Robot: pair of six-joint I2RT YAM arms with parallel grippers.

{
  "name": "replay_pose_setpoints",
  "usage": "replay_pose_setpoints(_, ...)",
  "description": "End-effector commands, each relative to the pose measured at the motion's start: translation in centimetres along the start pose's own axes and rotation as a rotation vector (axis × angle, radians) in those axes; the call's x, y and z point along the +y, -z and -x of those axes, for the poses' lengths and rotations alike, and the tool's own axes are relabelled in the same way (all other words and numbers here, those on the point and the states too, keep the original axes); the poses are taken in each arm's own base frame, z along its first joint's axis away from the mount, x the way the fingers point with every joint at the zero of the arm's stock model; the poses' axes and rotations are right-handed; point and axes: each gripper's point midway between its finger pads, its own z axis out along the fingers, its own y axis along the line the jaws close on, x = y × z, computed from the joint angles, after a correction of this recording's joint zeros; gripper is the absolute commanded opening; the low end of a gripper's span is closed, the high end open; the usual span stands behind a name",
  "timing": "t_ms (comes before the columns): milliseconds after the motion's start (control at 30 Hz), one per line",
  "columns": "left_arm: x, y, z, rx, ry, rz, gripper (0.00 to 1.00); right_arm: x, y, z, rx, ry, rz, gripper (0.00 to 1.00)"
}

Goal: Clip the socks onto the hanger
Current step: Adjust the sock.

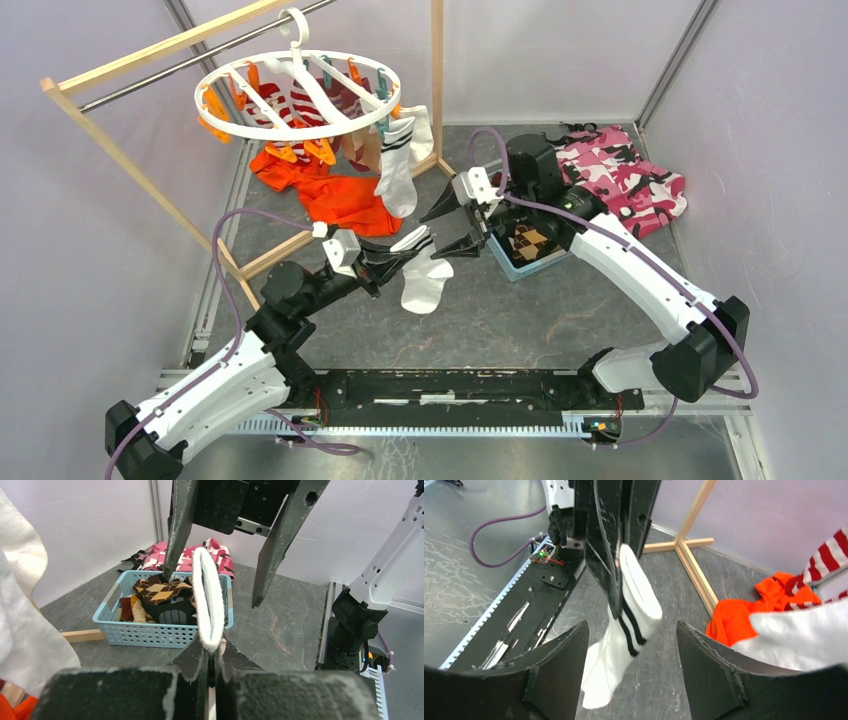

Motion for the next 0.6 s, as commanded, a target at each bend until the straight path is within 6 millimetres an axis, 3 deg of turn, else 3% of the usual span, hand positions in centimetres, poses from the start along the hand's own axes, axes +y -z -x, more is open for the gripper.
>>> replay_pose_setpoints(0, -0.08, -0.16, 2.08, -0.052, 0.03, 0.012, 0.02, -0.27, -1.03, 2.66, -0.056, 0.082, 0.007, 0.68)
replay_pose_setpoints(200, -0.04, -0.12, 2.43, -0.068, 0.028, 0.016, 0.02, 0.07, -1.53, 2.7, -0.058, 0.05, 0.011, 0.52)
replay_pose_setpoints(433, -0.25, -0.19, 2.92, -0.087, 0.026, 0.004, 0.02, 0.32, -1.51, 2.22, -0.051, 0.035, 0.008, 0.47)
replay_pose_setpoints(567, -0.37, -0.1, 2.95, -0.098, 0.031, -0.001, 0.02, 0.37, -1.55, 2.18, -0.053, 0.034, 0.013, 0.35)
